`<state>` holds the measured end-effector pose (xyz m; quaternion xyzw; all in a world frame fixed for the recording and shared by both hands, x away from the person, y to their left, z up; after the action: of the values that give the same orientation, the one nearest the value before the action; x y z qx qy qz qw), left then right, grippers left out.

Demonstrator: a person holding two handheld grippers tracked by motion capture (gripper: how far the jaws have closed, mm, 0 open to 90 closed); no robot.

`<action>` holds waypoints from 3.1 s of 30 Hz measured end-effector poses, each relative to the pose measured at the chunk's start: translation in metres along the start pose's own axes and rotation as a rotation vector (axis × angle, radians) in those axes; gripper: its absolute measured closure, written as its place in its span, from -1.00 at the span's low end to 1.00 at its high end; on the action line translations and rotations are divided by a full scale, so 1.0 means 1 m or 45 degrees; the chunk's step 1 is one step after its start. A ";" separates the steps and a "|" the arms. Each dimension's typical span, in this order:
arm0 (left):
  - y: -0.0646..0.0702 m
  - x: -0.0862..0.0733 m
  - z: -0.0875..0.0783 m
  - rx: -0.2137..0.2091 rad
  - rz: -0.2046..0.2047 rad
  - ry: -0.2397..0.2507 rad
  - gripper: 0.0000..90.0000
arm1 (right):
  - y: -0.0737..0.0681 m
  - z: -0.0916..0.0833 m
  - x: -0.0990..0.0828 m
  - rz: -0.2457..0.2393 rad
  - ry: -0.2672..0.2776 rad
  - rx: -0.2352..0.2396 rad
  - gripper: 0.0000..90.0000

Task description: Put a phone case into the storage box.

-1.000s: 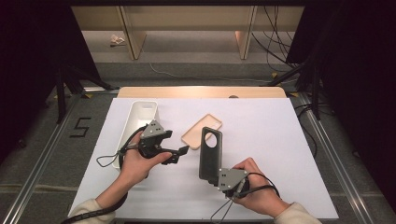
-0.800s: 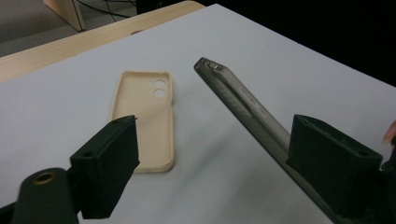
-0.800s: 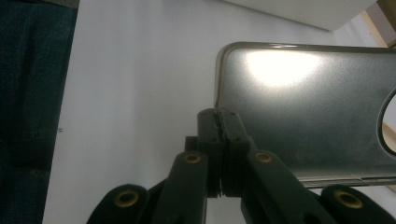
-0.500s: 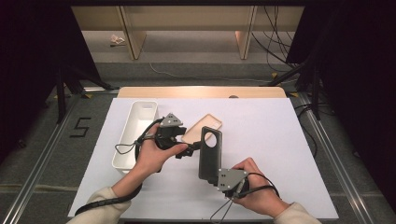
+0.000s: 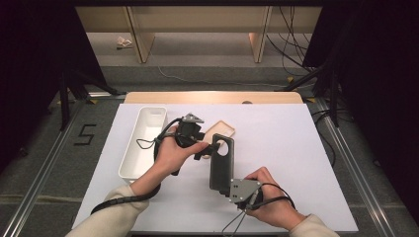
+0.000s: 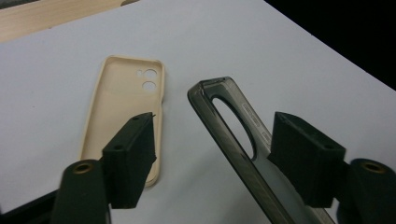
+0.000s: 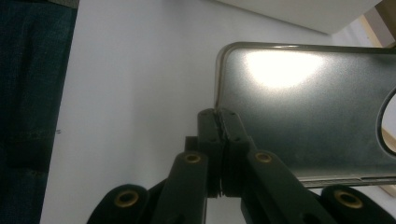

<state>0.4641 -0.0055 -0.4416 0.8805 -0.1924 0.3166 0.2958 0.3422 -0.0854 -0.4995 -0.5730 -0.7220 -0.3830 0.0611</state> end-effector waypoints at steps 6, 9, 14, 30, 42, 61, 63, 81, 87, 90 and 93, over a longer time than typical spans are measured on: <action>0.004 0.001 0.006 0.000 -0.038 -0.042 -0.08 | -0.001 0.000 0.000 -0.004 -0.004 0.009 0.99; 0.003 0.001 0.009 0.002 -0.072 -0.064 0.06 | 0.000 0.000 0.000 -0.001 -0.004 0.002 0.99; 0.000 -0.001 0.014 -0.009 -0.130 -0.091 0.20 | -0.001 0.000 0.000 -0.011 -0.008 0.004 0.99; -0.002 0.002 0.012 -0.027 -0.196 -0.091 0.53 | -0.002 0.002 -0.002 -0.039 -0.026 0.007 0.99; 0.015 0.006 0.003 -0.159 -0.248 -0.060 0.71 | -0.004 0.007 -0.004 -0.062 -0.069 0.020 0.99; 0.011 0.023 -0.017 -0.135 -0.097 0.150 0.82 | 0.020 -0.005 -0.005 0.251 0.077 -0.110 0.04; 0.009 0.024 -0.020 -0.126 -0.080 0.166 0.82 | 0.024 -0.007 -0.006 0.293 0.103 -0.132 -0.08; -0.004 0.031 -0.047 -0.180 -0.022 0.259 0.82 | 0.044 -0.019 -0.011 0.590 0.317 -0.196 -0.36; -0.008 0.031 -0.054 -0.188 -0.010 0.278 0.82 | 0.045 -0.020 -0.011 0.603 0.335 -0.198 -0.36; -0.011 0.031 -0.057 -0.185 -0.005 0.282 0.82 | 0.046 -0.022 -0.012 0.623 0.346 -0.201 -0.36; -0.013 0.032 -0.060 -0.183 -0.002 0.288 0.82 | 0.048 -0.024 -0.014 0.645 0.353 -0.228 -0.44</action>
<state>0.4677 0.0382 -0.3874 0.8159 -0.1794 0.3991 0.3781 0.3803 -0.1087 -0.4671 -0.6803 -0.5042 -0.4921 0.2020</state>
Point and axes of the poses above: each handheld gripper's, and its own axes: z roughly forward along the jaws, x roughly out of its top, y roughly to its right, the point moved 10 cm from there along z, roughly forward along the jaws, and after that the axes turned 13 degrees about -z, right-handed, at the moved point
